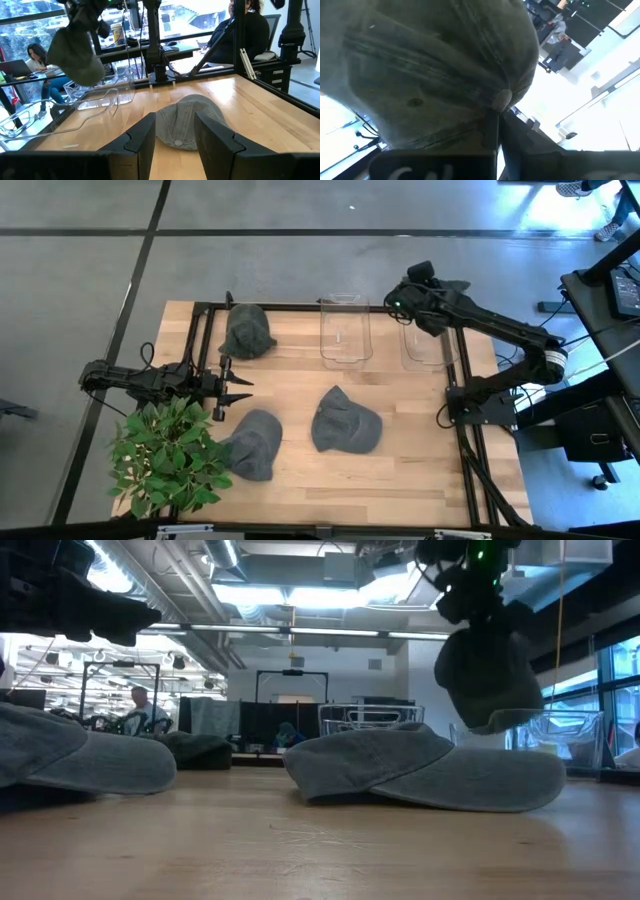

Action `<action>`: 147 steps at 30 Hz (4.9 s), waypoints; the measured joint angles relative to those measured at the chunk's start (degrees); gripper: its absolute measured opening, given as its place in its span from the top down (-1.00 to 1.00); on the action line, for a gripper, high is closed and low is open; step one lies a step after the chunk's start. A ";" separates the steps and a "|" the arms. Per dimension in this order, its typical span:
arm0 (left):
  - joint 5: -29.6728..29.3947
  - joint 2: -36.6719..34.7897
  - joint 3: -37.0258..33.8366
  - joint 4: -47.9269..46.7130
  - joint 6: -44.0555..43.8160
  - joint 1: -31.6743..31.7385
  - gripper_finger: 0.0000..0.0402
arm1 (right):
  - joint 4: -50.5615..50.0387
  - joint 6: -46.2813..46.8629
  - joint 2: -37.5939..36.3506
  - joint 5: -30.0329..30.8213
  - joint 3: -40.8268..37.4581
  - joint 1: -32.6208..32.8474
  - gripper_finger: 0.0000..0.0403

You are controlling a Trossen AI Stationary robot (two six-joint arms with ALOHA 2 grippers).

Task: Pick & Place hat
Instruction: Put the bottom black cap into the right transparent bin, then put the black cap into the right transparent bin

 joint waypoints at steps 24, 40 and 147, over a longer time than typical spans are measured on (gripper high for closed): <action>0.00 0.00 0.00 -0.01 0.00 0.00 0.35 | 25.88 -18.47 -0.04 -8.43 -14.60 -8.27 0.96; -0.11 0.00 0.00 0.00 0.00 -0.01 0.35 | 23.96 -18.47 -0.38 -6.76 -14.58 -3.44 0.94; -7.26 -0.02 0.02 1.52 -13.19 0.00 0.35 | 23.48 69.97 -2.49 -80.02 -13.27 23.12 0.51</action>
